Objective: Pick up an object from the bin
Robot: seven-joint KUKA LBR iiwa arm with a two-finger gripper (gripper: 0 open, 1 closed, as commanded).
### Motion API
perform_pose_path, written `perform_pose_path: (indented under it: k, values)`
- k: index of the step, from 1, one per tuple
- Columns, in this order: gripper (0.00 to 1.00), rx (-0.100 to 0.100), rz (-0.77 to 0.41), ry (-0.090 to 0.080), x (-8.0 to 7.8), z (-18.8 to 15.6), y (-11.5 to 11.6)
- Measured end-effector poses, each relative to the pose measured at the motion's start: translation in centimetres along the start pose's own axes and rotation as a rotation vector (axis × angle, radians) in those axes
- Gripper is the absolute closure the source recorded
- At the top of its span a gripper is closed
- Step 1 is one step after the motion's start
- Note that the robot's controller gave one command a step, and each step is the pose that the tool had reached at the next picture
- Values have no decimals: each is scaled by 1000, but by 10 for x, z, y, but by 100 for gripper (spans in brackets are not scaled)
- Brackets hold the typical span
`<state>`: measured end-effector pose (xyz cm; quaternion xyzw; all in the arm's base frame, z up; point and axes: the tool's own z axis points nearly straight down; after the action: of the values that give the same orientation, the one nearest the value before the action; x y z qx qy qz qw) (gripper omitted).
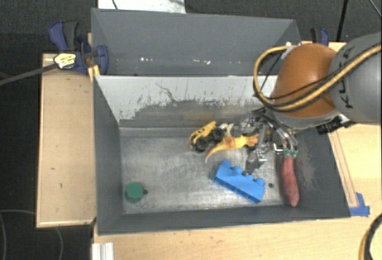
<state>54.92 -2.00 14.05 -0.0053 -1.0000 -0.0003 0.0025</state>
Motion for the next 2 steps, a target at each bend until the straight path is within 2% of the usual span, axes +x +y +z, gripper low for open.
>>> perform_pose_path:
  k: [1,2]
  values:
    - [0,0,-1,-8,-2,-4,0]
    - [0,-1,48,-18,-45,68,-7]
